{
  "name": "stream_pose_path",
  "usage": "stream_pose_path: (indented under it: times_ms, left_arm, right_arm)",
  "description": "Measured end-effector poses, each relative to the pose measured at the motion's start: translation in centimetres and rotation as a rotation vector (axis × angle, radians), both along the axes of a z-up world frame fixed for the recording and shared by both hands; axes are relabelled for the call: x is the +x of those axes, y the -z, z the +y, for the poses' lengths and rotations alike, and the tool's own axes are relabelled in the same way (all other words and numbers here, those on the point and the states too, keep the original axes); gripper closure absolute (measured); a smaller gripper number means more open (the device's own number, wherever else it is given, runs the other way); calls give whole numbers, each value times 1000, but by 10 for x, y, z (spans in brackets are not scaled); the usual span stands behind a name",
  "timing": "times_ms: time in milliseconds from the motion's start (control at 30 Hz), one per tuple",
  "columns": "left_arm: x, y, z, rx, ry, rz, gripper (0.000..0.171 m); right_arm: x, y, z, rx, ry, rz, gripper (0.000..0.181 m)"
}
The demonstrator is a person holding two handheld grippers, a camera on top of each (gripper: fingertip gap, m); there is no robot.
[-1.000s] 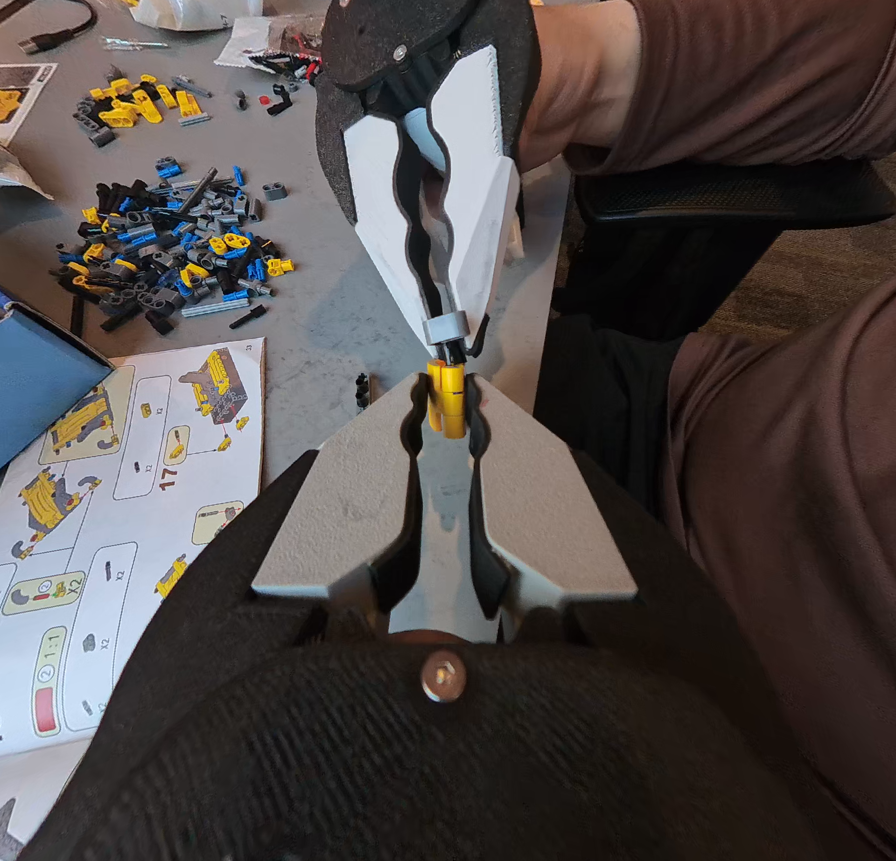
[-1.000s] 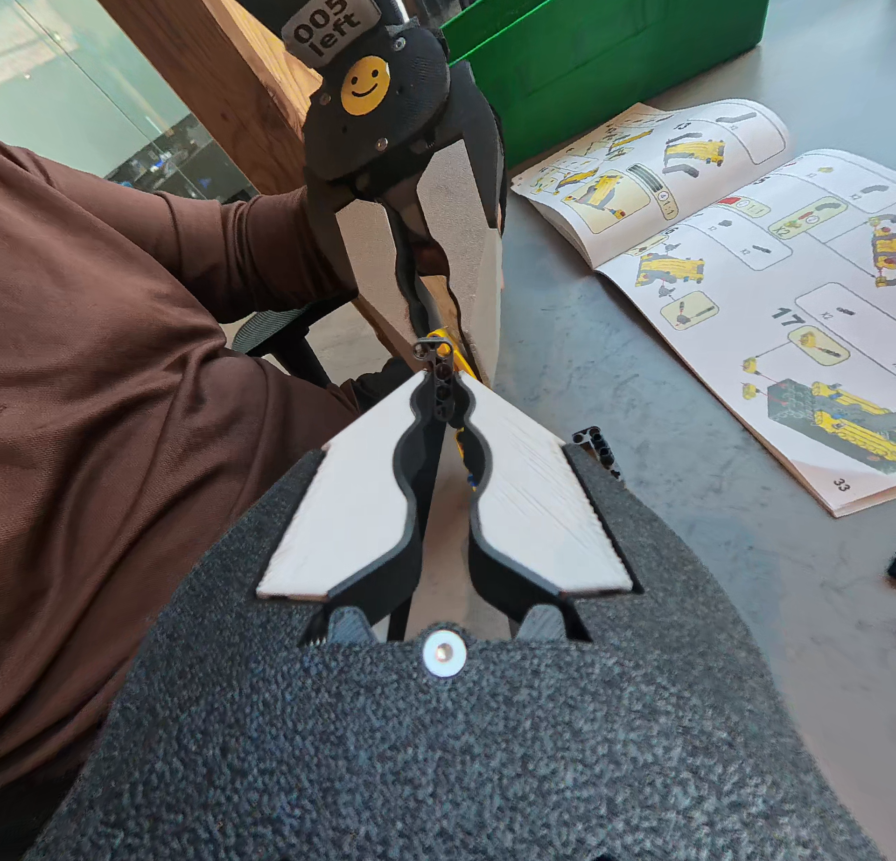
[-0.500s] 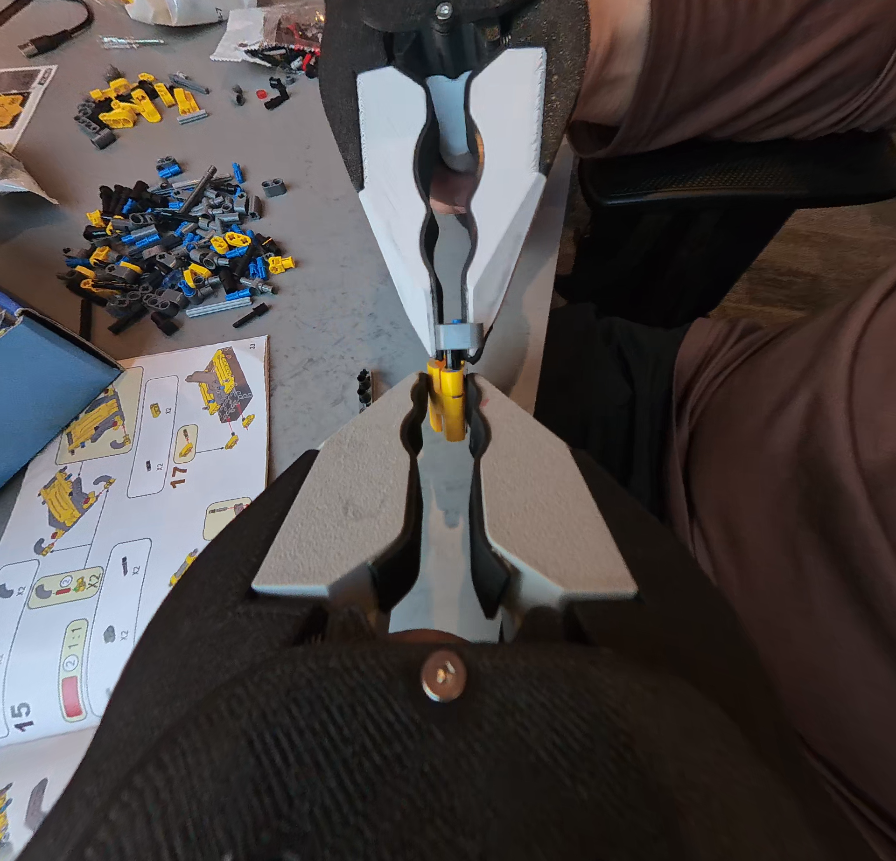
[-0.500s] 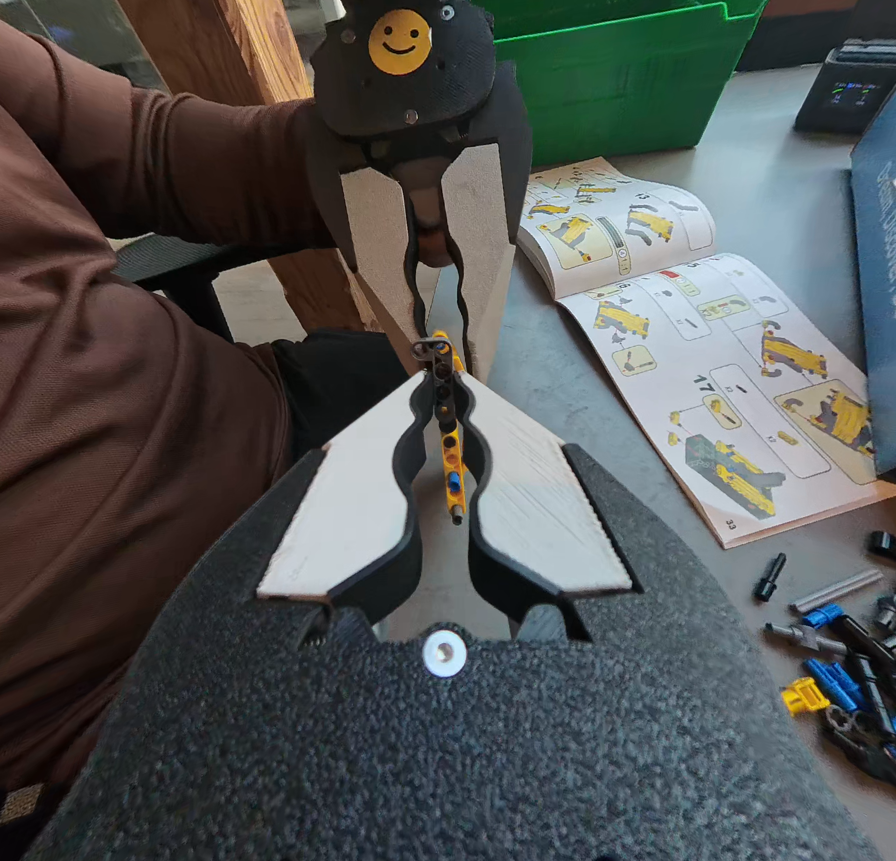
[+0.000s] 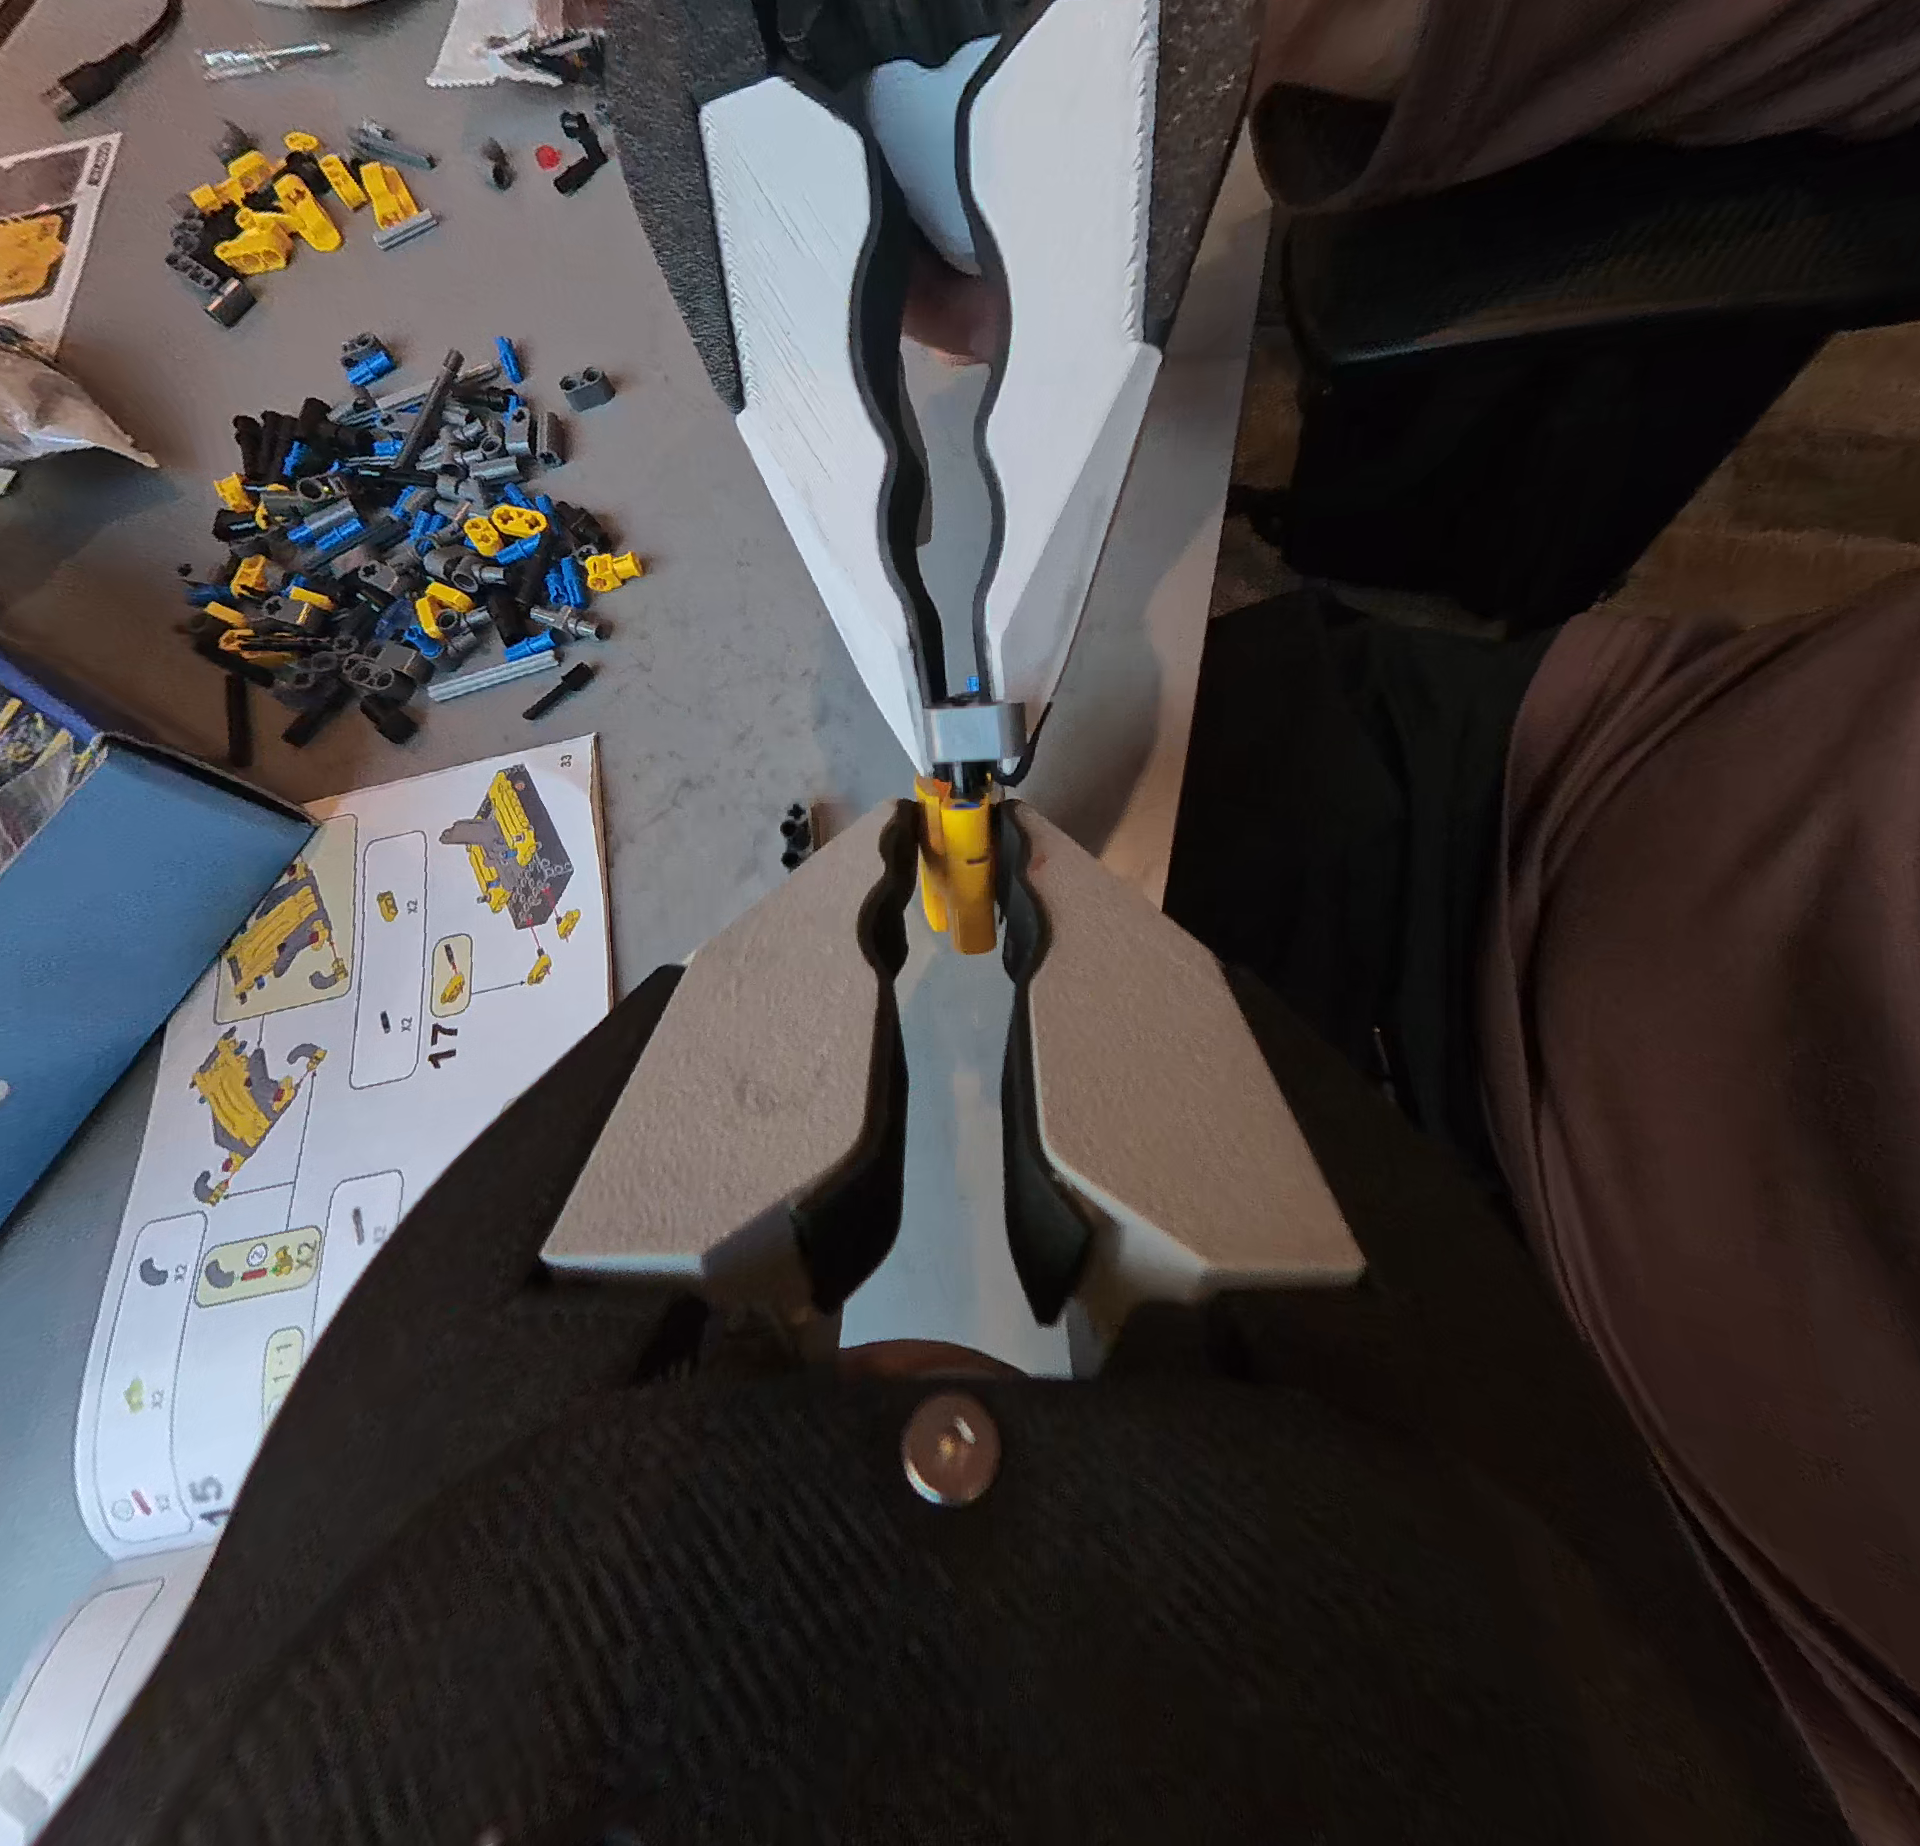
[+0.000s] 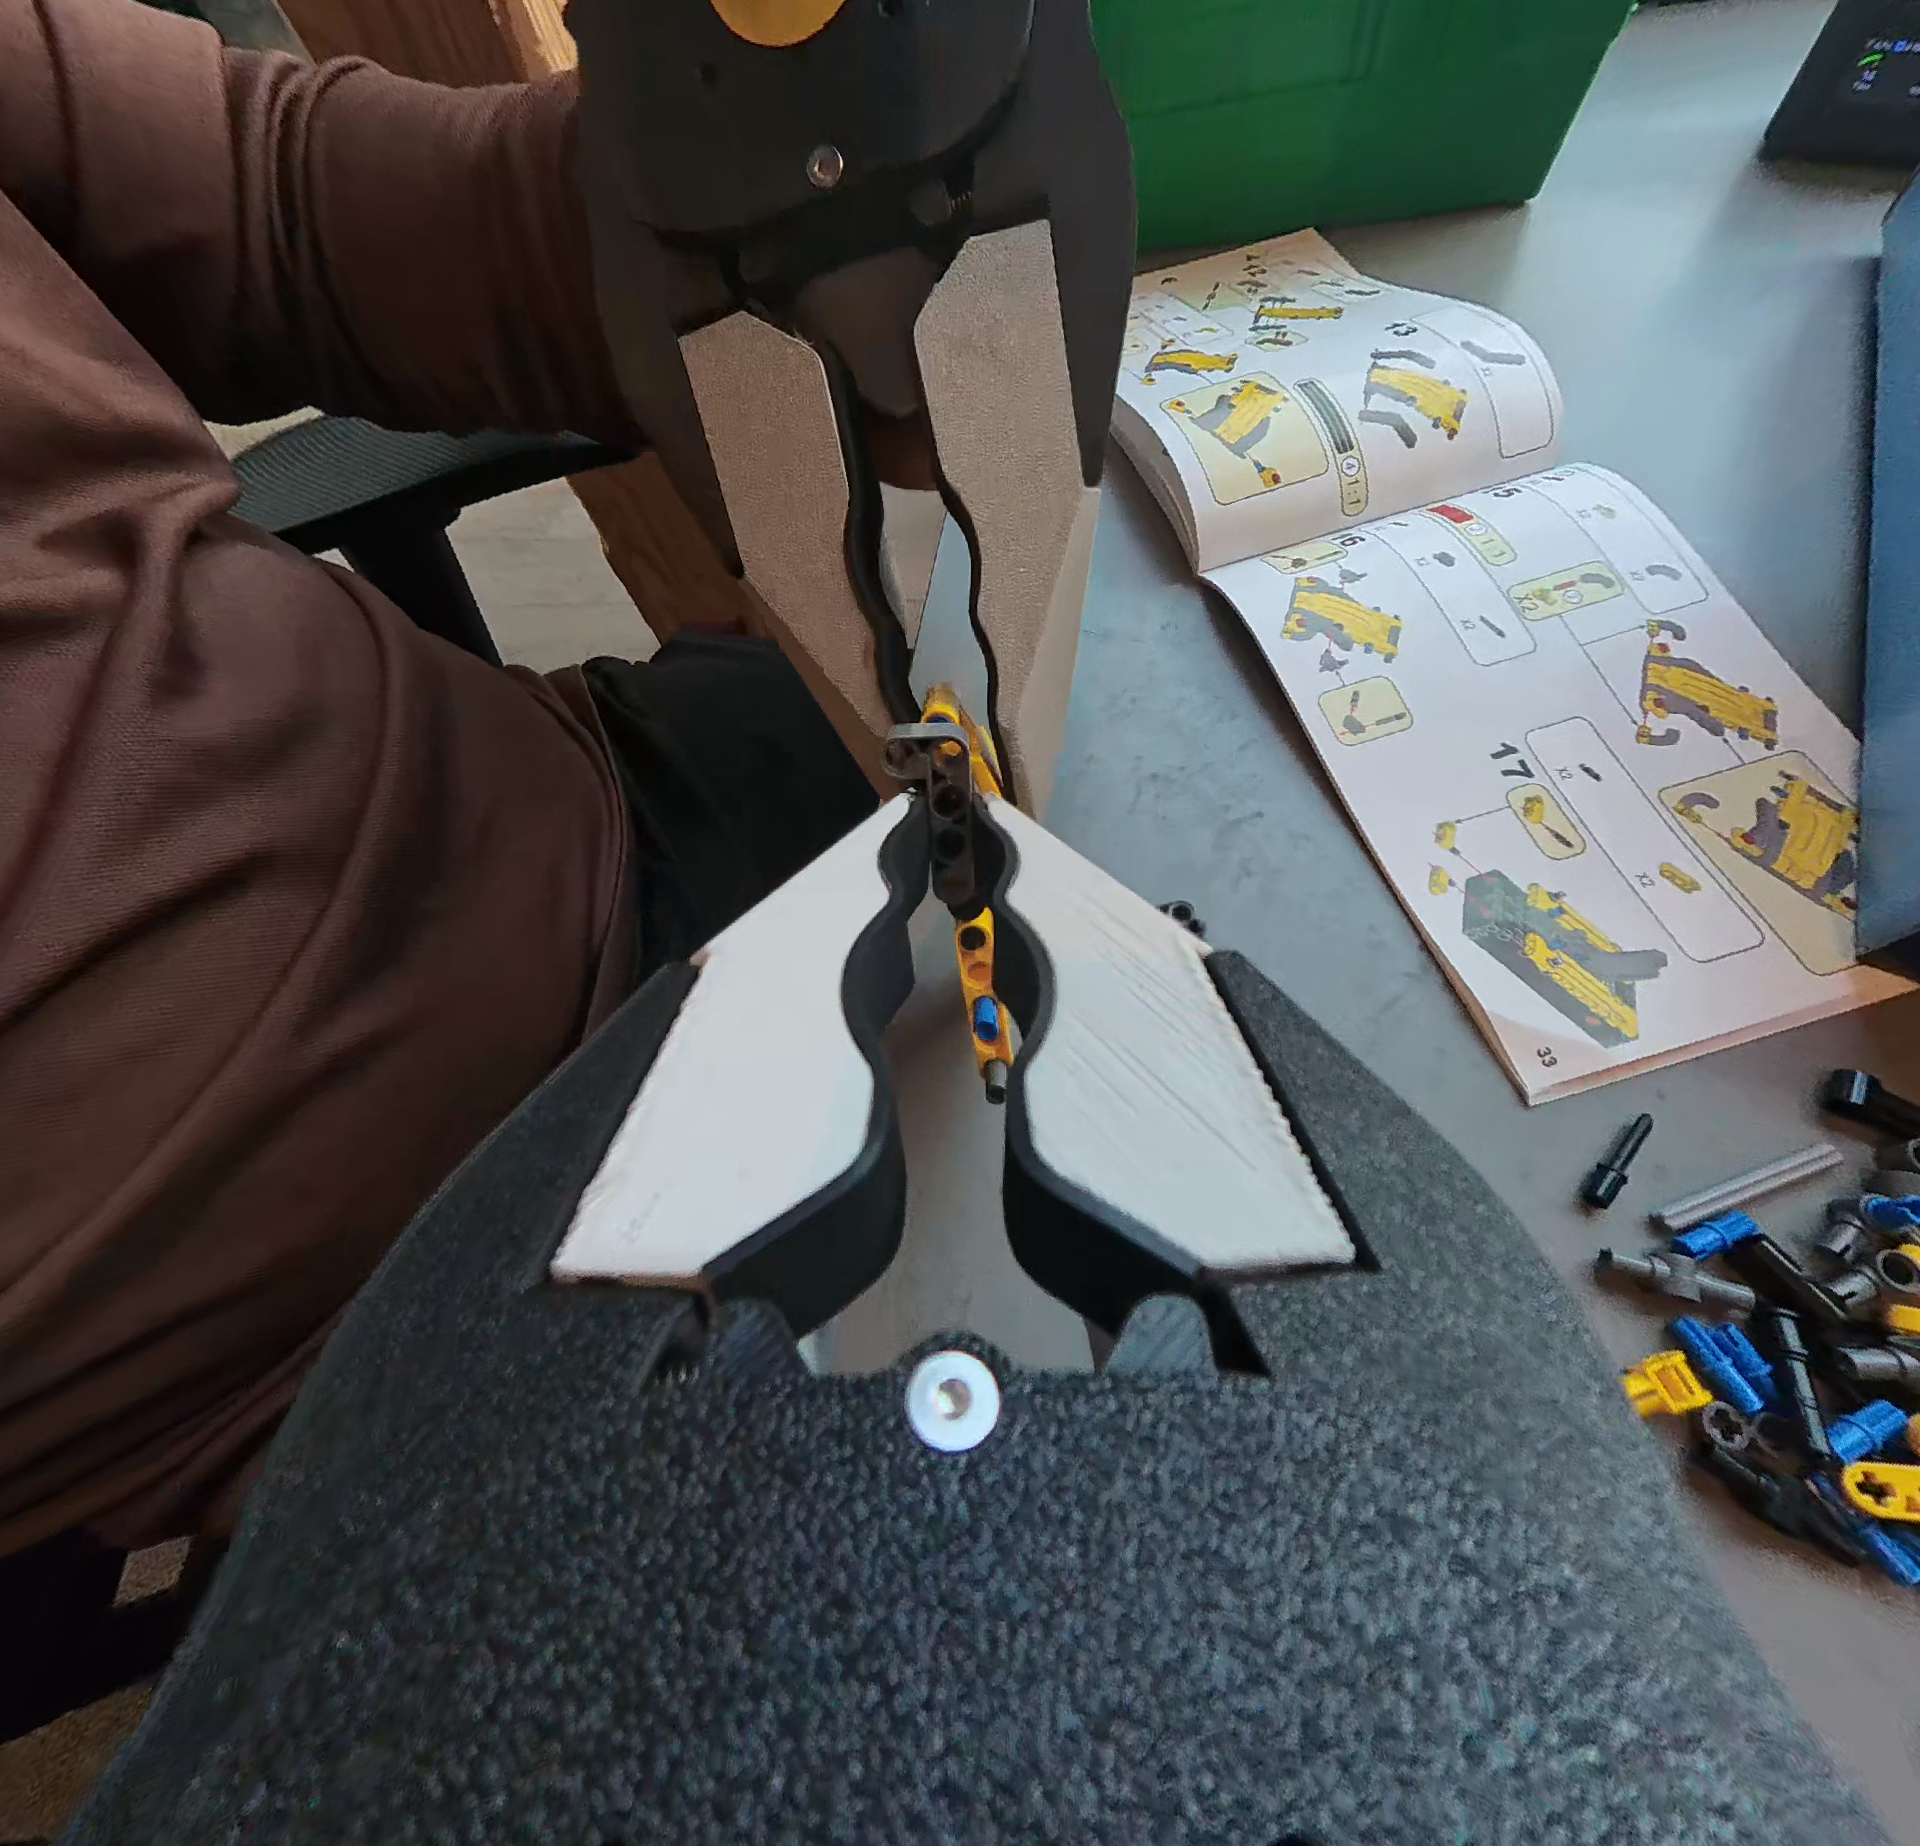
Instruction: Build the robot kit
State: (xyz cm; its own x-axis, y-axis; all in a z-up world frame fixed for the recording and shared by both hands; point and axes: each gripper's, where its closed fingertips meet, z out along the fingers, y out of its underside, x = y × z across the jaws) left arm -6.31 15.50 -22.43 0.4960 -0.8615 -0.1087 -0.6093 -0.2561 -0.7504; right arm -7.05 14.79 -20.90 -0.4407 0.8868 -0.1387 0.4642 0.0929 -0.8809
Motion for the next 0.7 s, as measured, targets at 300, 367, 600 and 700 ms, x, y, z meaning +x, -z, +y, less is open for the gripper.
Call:
stream_pose_path:
  times_ms: [300,367,600,700]
  left_arm:
    - [7,1,2,3,35,50,160]
    - [7,1,4,-4,29,44,161]
    - [3,1,13,-55,-52,-36,160]
    - [0,2,15,-113,-89,-149,160]
  right_arm:
    - [8,2,2,38,-16,-107,174]
    - [6,2,4,47,2,-99,174]
    - [0,1,15,146,124,-16,175]
    - [-4,2,17,144,151,-5,174]
